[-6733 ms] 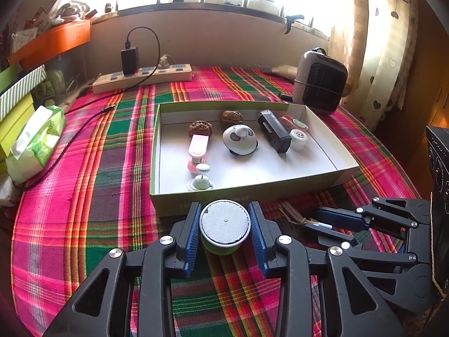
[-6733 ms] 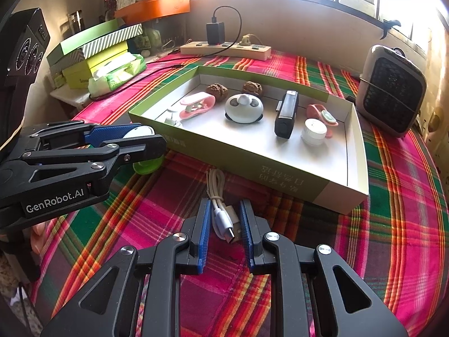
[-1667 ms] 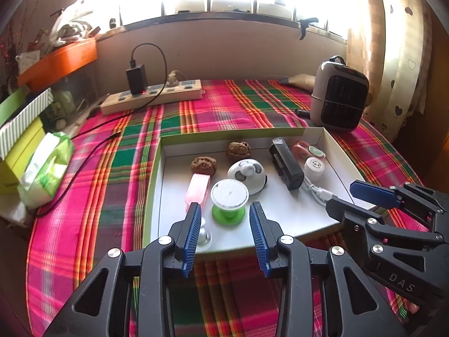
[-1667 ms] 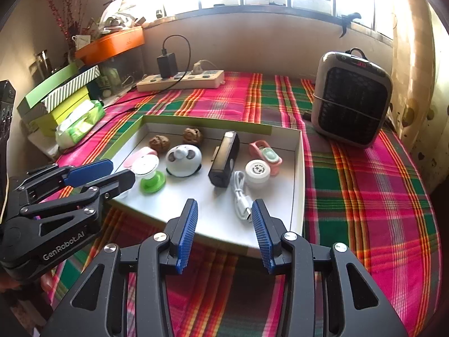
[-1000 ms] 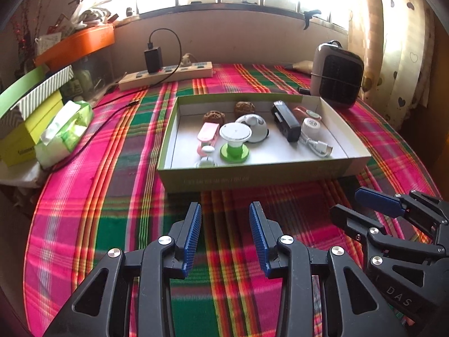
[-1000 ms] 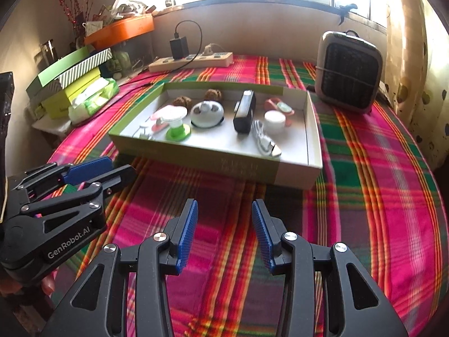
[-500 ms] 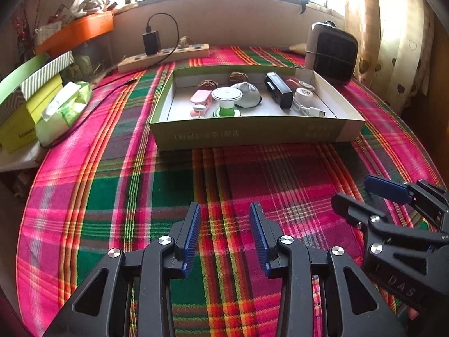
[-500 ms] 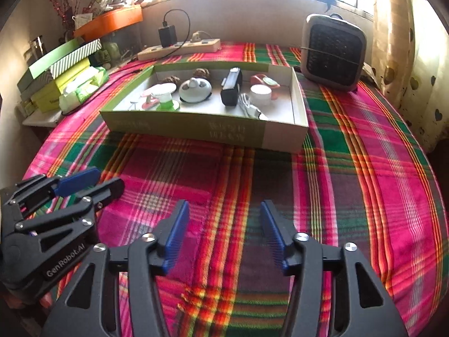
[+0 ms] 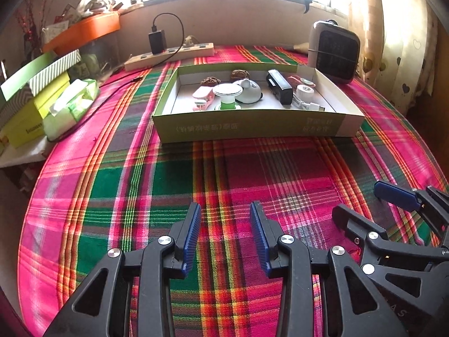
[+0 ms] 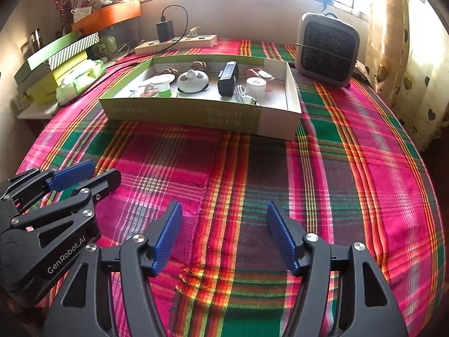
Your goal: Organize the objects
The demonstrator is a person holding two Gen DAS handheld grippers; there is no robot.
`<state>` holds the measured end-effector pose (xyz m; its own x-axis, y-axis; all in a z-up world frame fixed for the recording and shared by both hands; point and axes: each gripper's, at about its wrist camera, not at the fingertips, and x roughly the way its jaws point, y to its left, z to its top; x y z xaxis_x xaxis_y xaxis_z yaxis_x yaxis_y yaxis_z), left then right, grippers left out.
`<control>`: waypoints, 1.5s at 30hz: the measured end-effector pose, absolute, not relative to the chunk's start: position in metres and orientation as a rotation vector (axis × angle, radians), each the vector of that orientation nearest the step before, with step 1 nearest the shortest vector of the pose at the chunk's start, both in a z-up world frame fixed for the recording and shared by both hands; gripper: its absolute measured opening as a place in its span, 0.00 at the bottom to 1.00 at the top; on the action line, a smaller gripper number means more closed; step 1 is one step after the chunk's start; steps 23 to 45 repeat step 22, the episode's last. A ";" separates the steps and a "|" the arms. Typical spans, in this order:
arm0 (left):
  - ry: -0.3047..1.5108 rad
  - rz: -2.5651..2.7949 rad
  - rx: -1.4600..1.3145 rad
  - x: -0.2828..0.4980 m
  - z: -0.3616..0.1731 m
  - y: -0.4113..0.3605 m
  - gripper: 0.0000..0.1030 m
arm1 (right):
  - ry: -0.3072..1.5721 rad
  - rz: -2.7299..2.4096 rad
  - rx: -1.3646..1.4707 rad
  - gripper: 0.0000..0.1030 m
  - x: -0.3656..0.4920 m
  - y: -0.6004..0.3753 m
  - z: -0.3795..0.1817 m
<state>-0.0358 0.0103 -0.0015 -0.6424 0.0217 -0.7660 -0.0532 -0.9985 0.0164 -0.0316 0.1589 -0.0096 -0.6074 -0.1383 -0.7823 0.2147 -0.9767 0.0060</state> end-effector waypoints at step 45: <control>0.055 2.809 -1.310 -0.036 -0.002 0.010 0.34 | 0.138 -2.649 1.278 0.63 -0.031 0.158 -0.010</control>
